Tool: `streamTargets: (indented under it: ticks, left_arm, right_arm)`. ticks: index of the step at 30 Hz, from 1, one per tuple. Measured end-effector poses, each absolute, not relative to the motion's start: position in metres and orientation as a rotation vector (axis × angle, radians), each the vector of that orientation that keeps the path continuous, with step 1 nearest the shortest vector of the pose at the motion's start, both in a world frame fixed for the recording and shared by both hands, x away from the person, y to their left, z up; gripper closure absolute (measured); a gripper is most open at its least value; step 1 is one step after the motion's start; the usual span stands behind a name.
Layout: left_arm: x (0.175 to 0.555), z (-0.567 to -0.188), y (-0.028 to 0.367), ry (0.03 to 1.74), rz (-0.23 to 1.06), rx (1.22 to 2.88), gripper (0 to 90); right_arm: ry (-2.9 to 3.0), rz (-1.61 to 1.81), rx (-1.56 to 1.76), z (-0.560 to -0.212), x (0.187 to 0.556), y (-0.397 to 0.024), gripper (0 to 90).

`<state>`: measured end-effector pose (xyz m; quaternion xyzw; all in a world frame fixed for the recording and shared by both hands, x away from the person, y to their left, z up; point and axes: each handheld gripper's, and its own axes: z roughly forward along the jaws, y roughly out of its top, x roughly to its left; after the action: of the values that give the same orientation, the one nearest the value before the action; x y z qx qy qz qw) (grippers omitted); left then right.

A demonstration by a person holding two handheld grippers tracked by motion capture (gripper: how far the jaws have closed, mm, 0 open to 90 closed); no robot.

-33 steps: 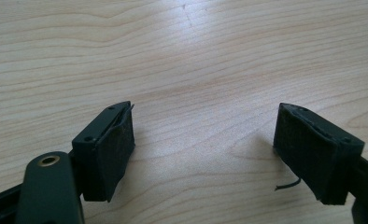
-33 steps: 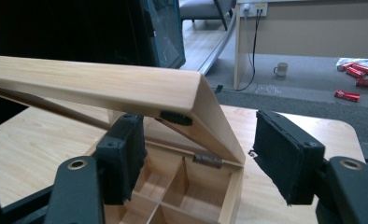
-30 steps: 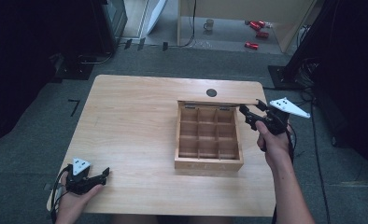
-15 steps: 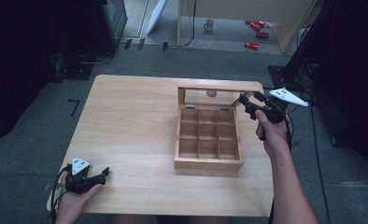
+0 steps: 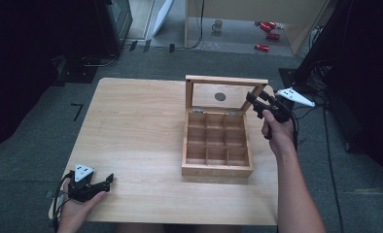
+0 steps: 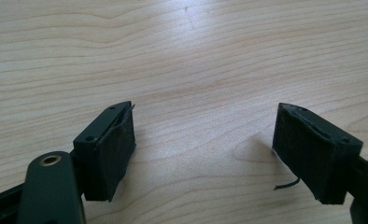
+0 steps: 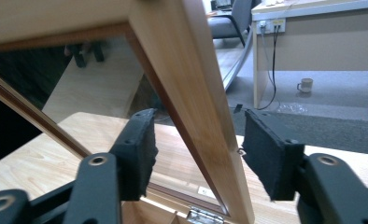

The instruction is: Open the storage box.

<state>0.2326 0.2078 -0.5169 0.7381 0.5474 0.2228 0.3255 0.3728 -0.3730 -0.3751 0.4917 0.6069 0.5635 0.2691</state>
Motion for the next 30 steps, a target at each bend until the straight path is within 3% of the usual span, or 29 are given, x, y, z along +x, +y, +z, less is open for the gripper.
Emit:
streamTargets:
  ticks: [8, 13, 30]
  left_arm:
    - [0.233, -0.517, 0.208, 1.434, 0.586, 1.935, 21.6]
    - [0.233, -0.517, 0.208, 1.434, 0.588, 1.936, 21.7]
    - [0.233, -0.517, 0.208, 1.436, 0.590, 1.933, 22.1]
  right_arm:
    - [1.622, 1.500, 1.331, -0.383, 0.389, -0.372, 51.8]
    - [1.590, 1.459, 1.340, -0.384, 0.395, -0.373, 63.7]
    - [1.532, 1.272, 1.411, -0.377, 0.421, -0.355, 66.9]
